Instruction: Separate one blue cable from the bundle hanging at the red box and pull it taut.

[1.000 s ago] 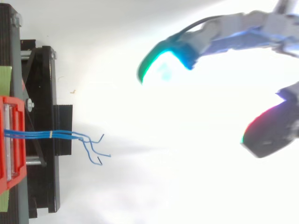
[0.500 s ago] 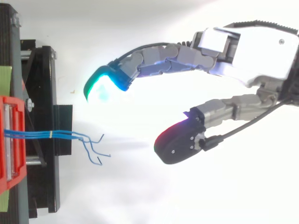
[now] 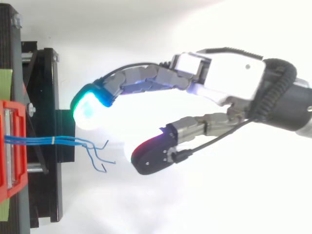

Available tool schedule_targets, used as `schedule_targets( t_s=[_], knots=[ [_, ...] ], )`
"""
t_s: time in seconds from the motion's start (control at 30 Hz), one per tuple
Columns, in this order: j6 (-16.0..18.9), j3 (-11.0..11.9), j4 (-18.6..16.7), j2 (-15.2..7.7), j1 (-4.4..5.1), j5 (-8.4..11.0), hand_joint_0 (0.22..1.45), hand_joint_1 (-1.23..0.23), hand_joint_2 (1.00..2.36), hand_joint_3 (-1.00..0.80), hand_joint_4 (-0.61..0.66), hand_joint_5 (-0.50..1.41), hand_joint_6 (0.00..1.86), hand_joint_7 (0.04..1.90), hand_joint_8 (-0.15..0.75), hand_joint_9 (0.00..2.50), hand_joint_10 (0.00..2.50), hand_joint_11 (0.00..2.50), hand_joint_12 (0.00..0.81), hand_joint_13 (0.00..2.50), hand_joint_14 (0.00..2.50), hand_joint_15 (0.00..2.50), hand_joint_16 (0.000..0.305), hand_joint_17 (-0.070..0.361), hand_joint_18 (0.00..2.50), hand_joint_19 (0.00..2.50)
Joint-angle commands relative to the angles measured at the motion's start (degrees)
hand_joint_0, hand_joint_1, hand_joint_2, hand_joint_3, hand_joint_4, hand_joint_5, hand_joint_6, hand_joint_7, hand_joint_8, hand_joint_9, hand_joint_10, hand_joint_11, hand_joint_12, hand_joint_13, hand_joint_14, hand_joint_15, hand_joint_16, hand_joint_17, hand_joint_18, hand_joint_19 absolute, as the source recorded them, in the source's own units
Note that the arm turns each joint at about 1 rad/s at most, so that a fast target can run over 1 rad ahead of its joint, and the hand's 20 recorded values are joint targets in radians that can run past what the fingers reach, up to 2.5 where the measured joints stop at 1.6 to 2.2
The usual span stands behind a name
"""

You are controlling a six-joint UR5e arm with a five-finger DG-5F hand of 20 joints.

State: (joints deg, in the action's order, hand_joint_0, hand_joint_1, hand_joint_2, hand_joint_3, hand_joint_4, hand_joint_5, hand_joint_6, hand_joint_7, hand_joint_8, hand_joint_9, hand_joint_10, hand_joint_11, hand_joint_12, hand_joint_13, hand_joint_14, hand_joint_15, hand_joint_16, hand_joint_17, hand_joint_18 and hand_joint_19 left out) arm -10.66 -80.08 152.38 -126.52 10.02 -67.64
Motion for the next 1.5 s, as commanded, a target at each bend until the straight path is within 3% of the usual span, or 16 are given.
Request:
schedule_targets(
  t_s=[0.0,0.23,0.93,0.97,1.17,1.47],
  knots=[
    [0.6,0.6,-2.2,-1.9,0.18,-0.13,0.53,-0.59,1.00,-0.50,0.15,-0.24,0.50,0.66,0.259,0.41,0.00,0.02,0.370,0.27,0.00,0.11,0.057,0.129,0.16,0.14],
    [1.0,2.0,-4.0,-4.4,0.53,-0.21,0.53,-0.59,1.00,-0.50,0.15,-0.24,0.50,0.66,0.260,0.42,0.00,0.04,0.371,0.27,0.00,0.11,0.057,0.129,0.17,0.14],
    [1.0,2.1,-5.6,-4.7,0.79,-1.09,0.53,-0.59,1.00,-0.50,0.16,-0.24,0.50,0.68,0.265,0.46,0.00,0.09,0.378,0.35,0.01,0.16,0.058,0.129,0.24,0.17],
    [1.3,2.5,-5.6,-6.1,0.79,-1.27,0.53,-0.59,1.00,-0.50,0.16,-0.24,0.50,0.68,0.265,0.46,0.00,0.10,0.380,0.35,0.01,0.16,0.057,0.129,0.24,0.18],
    [3.5,4.3,-5.6,-8.0,0.62,-2.94,0.54,-0.59,1.00,-0.50,0.18,-0.23,0.50,0.68,0.271,0.49,0.00,0.12,0.385,0.40,0.01,0.19,0.057,0.128,0.29,0.21],
    [3.3,6.0,-5.6,-8.1,0.62,-3.29,0.55,-0.57,1.00,-0.50,0.19,-0.22,0.50,0.71,0.277,0.54,0.01,0.18,0.393,0.50,0.01,0.26,0.056,0.126,0.40,0.30]
  ],
)
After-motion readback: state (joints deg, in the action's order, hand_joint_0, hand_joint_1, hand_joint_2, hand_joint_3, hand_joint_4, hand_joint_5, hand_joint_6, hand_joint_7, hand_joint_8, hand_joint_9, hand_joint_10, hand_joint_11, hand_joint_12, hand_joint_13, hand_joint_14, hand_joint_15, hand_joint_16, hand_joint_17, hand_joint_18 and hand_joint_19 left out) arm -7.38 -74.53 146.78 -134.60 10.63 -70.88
